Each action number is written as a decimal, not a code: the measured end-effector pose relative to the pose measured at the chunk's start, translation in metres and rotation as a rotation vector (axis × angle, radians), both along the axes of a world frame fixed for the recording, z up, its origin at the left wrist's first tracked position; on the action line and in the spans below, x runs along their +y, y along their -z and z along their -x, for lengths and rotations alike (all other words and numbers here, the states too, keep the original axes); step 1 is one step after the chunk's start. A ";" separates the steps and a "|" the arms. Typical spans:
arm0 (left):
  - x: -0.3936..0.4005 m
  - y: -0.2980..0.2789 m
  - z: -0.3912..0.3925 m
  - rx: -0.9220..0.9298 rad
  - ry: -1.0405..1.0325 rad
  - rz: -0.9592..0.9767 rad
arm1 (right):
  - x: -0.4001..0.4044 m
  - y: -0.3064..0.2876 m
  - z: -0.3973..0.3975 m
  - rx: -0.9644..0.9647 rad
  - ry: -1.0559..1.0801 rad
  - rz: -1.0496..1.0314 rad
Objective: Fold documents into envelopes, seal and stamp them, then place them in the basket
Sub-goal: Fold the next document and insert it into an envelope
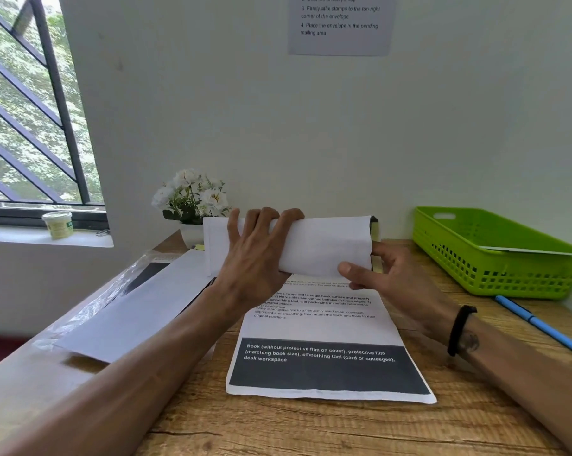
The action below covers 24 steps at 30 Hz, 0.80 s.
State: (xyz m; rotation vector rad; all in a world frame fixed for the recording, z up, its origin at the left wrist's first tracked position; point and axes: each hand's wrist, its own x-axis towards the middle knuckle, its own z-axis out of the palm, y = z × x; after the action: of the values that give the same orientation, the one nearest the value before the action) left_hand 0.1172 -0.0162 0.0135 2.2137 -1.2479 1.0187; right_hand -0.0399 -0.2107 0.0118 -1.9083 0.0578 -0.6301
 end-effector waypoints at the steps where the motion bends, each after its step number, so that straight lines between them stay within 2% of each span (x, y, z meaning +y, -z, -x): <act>1: 0.000 0.000 0.000 -0.003 0.009 0.006 | -0.002 0.000 0.000 0.004 0.002 -0.004; 5: 0.000 -0.003 0.002 -0.017 0.058 0.016 | -0.010 0.001 -0.003 -0.019 -0.024 -0.081; 10: 0.005 -0.010 0.004 0.033 0.134 -0.059 | -0.015 -0.007 -0.002 -0.098 -0.041 -0.355; 14: 0.005 -0.014 0.007 0.138 0.153 -0.032 | -0.020 -0.016 0.002 -0.170 0.017 -0.560; 17: 0.006 -0.016 0.008 0.286 0.189 0.027 | -0.024 -0.017 0.003 -0.195 0.043 -0.597; 24: 0.006 -0.023 0.006 0.361 0.267 0.181 | -0.023 -0.014 0.003 -0.188 0.014 -0.596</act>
State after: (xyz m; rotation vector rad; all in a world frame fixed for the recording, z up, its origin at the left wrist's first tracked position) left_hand 0.1108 -0.0101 0.0364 1.9211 -1.1920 0.5724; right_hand -0.0429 -0.2334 0.0255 -1.2711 0.1244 -0.7060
